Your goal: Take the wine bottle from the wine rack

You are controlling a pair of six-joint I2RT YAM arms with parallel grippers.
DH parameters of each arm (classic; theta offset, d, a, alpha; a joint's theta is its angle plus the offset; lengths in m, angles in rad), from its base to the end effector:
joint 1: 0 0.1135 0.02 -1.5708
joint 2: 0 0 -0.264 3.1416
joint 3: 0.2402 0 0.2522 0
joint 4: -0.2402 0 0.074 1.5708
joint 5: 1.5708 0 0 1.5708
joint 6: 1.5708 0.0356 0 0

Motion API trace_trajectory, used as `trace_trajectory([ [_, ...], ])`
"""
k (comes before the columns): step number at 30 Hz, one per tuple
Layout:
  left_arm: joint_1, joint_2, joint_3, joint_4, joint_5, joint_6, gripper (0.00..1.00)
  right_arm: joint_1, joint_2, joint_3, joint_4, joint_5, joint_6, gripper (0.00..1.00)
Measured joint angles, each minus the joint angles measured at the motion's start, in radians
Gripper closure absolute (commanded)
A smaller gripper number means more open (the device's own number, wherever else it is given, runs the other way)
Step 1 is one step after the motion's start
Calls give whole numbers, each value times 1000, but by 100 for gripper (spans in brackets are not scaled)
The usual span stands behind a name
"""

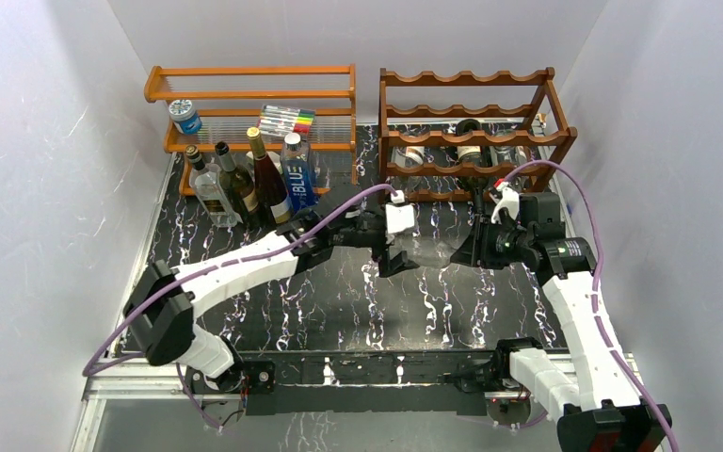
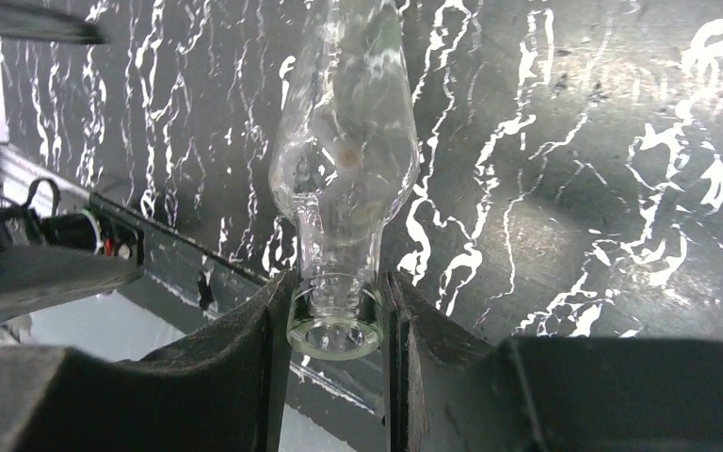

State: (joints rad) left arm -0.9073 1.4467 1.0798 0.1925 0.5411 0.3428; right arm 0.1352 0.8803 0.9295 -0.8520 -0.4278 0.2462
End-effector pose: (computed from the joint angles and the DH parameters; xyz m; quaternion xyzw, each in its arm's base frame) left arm 0.1952 -0.2795 0.3255 0.5712 0.4980 -0.3692 0.5379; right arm 0.1640 0.0372 0.3125 -0.0291 0.9091 0.2626 0.3222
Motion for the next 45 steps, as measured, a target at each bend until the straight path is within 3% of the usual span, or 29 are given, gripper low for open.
trace_trajectory([
  [15, -33, 289, 252, -229, 103, 121, 5, 118, 20, 17, -22, -62, -68, 100],
  [19, -37, 341, 335, -322, 122, 153, 21, 127, 20, 17, -22, -61, -70, 100],
  [25, -58, 351, 368, -410, 112, 183, 30, 139, 21, 17, -22, -57, -71, 100],
  [31, -79, 351, 377, -464, 72, 220, 58, 146, 20, 17, -24, -56, -71, 99],
  [36, -85, 351, 388, -482, 53, 234, 82, 148, 20, 24, -29, -49, -75, 68],
  [39, -88, 346, 383, -467, 30, 222, 96, 148, 20, 26, -28, -44, -81, 54],
  [45, -95, 229, 216, -309, -86, 154, 100, 151, 18, 88, -13, -31, -71, 12],
])
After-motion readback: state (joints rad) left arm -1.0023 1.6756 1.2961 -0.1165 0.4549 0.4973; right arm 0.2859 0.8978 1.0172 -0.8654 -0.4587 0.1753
